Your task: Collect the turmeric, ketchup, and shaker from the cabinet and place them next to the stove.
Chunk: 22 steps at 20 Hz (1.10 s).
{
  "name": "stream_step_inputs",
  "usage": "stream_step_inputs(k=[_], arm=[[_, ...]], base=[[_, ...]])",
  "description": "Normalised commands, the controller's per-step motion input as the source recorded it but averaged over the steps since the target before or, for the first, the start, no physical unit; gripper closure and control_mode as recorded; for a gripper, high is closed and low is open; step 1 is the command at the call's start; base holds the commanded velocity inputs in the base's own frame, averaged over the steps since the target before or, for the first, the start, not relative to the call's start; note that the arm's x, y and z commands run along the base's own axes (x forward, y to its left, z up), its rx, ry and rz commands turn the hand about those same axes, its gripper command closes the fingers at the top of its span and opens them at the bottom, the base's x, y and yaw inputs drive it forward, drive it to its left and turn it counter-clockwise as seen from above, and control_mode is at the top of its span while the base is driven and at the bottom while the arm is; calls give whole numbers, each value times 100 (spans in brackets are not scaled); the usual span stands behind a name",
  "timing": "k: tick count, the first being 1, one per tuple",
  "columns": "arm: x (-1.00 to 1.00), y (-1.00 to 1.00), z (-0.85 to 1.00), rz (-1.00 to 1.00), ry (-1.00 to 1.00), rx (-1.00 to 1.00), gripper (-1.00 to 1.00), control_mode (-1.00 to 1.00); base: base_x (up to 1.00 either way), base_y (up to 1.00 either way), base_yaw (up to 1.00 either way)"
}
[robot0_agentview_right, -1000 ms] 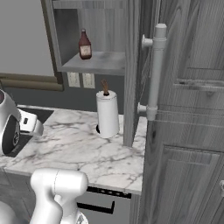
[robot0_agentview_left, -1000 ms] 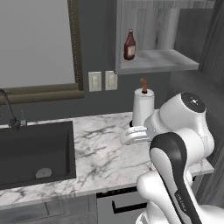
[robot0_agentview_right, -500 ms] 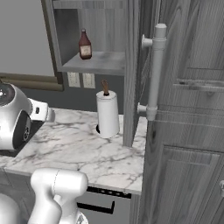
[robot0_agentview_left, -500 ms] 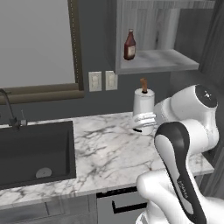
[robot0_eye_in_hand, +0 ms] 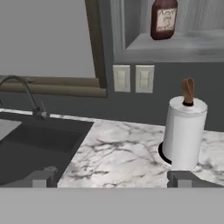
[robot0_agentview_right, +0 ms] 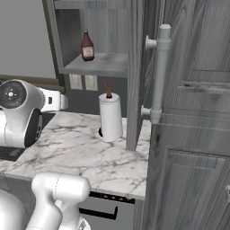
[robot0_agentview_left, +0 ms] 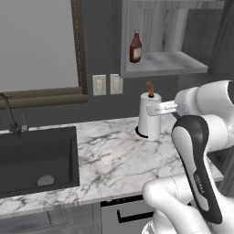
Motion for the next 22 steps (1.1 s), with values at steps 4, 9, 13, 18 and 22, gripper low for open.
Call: stream_step_inputs(k=[4,9,13,18,22], arm=[[8,-32,43,0,-17,0,-100,-100],[9,-38,34,0,-12,0,-100,-100],[11,-41,16,0,-6,0,-100,-100],[24,-36,8,0,-1,0,-100,-100],[33,-33,8,0,0,0,-100,-100]], base=[[0,0,0],[0,0,0],[0,0,0],[0,0,0],[0,0,0]])
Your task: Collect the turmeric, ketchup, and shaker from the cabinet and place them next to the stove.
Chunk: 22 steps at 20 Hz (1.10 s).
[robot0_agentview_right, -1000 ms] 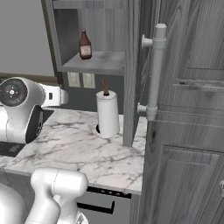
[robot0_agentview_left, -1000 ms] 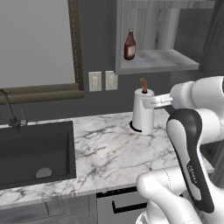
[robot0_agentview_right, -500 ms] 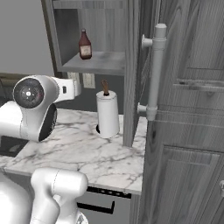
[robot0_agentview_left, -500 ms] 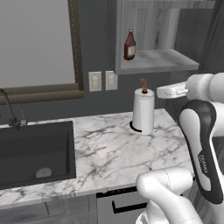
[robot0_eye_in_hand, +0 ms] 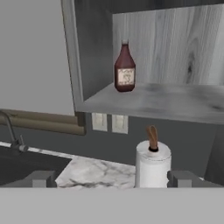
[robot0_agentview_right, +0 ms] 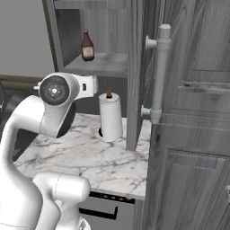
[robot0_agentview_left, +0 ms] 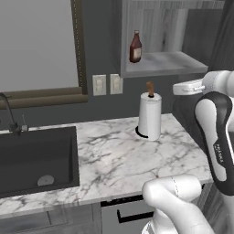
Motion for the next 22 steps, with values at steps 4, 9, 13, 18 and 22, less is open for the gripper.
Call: stream_step_inputs(k=[4,9,13,18,22], arm=[[49,-13,15,0,0,0,-100,-100],[52,0,33,0,-1,0,-100,-100],[40,0,37,0,-1,0,-100,-100],[33,-2,34,0,0,0,-100,-100],[24,-8,27,1,0,0,-100,-100]], base=[[0,0,0],[0,0,0],[0,0,0],[0,0,0],[0,0,0]])
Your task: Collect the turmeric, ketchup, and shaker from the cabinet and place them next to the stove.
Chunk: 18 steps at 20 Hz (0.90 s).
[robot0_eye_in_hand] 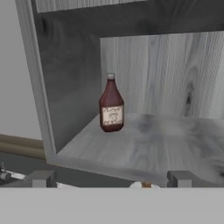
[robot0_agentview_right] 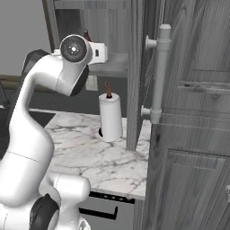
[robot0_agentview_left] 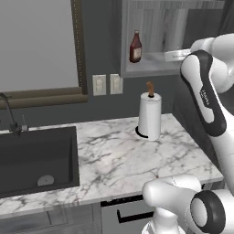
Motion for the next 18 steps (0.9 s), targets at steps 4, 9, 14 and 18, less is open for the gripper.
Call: stream_step_inputs(k=[4,9,14,18], arm=[[25,-7,22,4,-1,0,-100,-100],[28,-21,13,6,-5,0,-100,-100],[30,-9,2,8,-7,0,-100,-100],[27,-1,0,5,-3,0,-100,-100]], base=[[0,0,0],[0,0,0],[0,0,0],[0,0,0]])
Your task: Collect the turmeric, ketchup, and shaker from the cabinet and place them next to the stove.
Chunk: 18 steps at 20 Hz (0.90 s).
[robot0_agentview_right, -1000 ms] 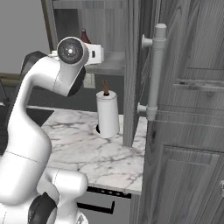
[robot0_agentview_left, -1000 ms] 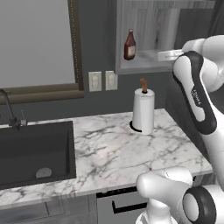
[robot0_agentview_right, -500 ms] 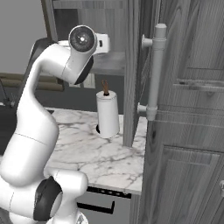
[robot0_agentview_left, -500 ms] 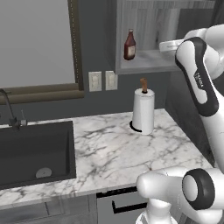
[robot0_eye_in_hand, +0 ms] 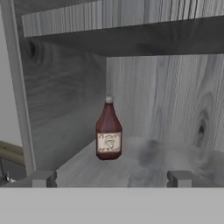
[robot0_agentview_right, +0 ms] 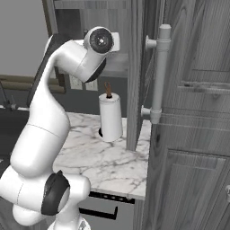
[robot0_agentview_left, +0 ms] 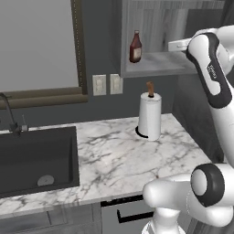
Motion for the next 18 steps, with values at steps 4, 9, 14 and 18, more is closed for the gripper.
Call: stream_step_inputs(k=[4,9,14,18], arm=[[28,0,0,4,0,0,-100,-100],[30,0,0,4,0,0,-100,-100],[37,0,0,5,0,0,-100,-100],[40,3,0,5,1,0,-100,-100]], base=[[0,0,0],[0,0,0],[0,0,0],[0,0,0]])
